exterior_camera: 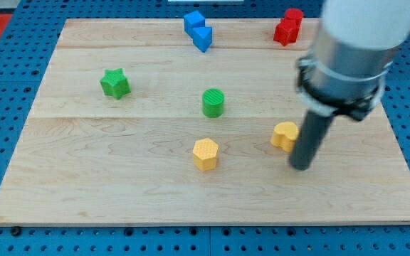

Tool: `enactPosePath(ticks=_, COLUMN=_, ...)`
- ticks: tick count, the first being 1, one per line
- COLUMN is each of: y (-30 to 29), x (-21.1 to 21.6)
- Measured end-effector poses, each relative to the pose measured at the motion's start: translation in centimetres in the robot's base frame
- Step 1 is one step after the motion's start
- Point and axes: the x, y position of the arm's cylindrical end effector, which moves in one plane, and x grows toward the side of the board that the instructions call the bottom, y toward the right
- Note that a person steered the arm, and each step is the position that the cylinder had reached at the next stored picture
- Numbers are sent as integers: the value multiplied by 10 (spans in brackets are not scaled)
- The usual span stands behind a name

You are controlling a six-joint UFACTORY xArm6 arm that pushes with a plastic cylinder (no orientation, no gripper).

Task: Push the yellow blocks to the center right of the board

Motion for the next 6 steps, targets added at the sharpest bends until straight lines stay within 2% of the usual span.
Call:
enactPosePath(ticks=1, y=-74, x=23)
enactPosePath(ticks=2, y=-134, x=3)
enactPosePath(ticks=3, y=-129, x=-19)
enactPosePath(ticks=6, y=-34, x=-28)
